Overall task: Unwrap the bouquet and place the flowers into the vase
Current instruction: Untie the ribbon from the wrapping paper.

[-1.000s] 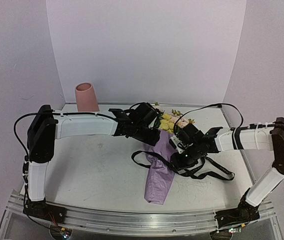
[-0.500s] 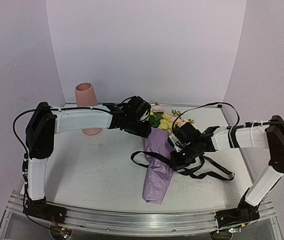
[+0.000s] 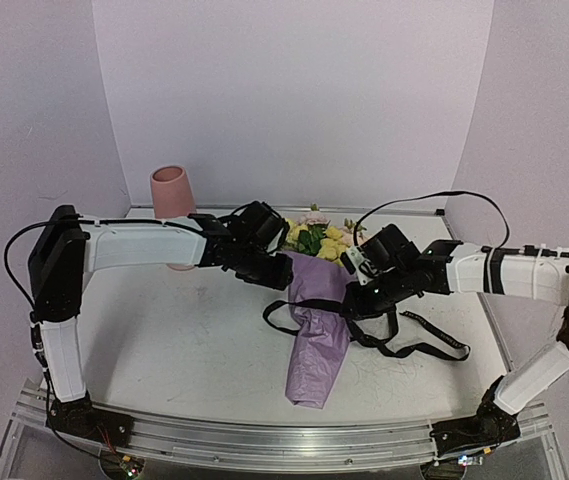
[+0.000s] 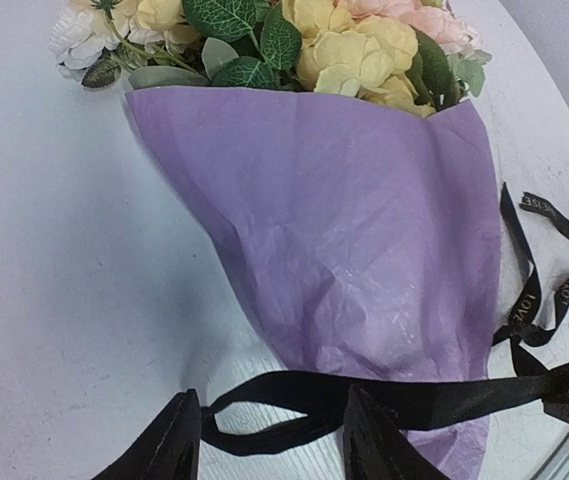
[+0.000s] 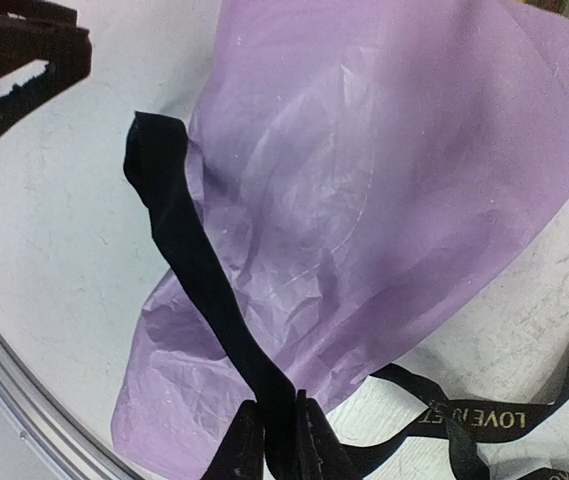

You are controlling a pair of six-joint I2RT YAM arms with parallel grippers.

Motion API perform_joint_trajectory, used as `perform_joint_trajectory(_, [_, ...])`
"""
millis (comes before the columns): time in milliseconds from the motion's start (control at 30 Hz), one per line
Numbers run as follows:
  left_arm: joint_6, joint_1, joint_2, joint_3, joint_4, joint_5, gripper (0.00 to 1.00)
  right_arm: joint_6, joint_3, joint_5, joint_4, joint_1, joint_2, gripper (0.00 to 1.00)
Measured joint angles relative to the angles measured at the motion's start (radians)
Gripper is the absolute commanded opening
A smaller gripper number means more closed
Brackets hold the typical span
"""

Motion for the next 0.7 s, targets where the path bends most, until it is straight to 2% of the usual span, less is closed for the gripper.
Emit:
perform_joint_trajectory(233, [-0.075, -0.056, -0.157, -0.132, 0.051, 0.053, 0.53, 0.044, 0.069, -0.059, -0.015, 0.0, 0.0, 0.14])
perform_joint_trajectory(500, [-0.223, -0.089, -0.386, -0.416, 0.262, 0.124, 0.6, 0.102, 0.192, -0.141, -0.002, 0.0, 0.039, 0.14])
perform_joint_trajectory(700, [-0.28, -0.11, -0.406, -0.463, 0.362, 0.145, 0.61, 0.153, 0.24, -0.202, 0.015, 0.0, 0.078, 0.14])
